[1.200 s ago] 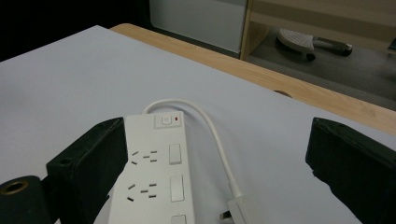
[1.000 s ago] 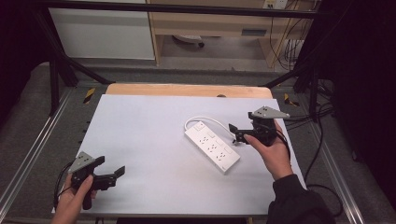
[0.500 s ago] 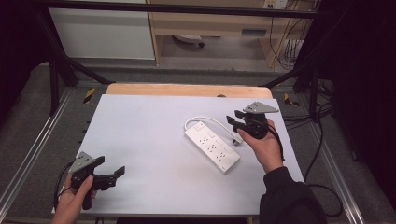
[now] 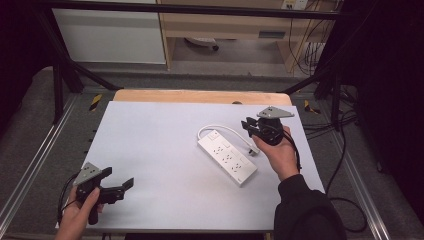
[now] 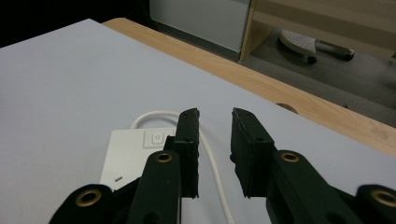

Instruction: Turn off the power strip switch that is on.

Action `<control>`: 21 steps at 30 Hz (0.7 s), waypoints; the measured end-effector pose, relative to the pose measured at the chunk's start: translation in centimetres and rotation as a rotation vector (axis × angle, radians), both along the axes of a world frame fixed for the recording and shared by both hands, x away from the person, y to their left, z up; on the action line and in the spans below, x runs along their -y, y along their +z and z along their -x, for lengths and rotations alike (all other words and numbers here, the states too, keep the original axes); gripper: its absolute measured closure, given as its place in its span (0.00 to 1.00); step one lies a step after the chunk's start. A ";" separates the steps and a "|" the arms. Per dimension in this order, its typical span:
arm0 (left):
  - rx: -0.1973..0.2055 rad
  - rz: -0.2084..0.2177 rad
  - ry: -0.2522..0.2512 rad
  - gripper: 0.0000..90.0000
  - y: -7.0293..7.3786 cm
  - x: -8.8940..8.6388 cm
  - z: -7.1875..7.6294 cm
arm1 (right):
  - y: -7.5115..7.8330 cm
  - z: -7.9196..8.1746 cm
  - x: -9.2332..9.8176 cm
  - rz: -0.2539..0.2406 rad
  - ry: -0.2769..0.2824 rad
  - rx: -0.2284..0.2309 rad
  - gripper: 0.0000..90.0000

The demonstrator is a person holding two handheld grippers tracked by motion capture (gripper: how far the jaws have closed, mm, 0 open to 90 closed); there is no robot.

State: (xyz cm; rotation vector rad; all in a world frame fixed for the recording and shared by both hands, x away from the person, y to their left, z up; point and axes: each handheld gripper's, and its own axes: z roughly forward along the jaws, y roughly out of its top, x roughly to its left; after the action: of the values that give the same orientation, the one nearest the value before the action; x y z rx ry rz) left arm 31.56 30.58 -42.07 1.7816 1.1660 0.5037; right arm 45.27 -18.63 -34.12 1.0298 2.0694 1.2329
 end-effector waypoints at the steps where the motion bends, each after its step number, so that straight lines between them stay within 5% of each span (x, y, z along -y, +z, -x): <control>1: 0.000 0.001 -0.002 0.07 0.0 0.0 0.0 | 0.0 -0.1 -0.1 -0.002 0.002 0.002 0.82; 21: -0.003 -0.005 -0.006 0.07 -0.1 0.0 0.0 | -0.2 -2.1 -2.0 0.023 0.028 0.039 0.98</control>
State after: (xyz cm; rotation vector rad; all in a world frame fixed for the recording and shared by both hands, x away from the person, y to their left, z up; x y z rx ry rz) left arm 31.57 30.57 -42.13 1.7896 1.1619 0.5011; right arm 47.41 -16.66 -34.34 0.9616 2.0701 1.2310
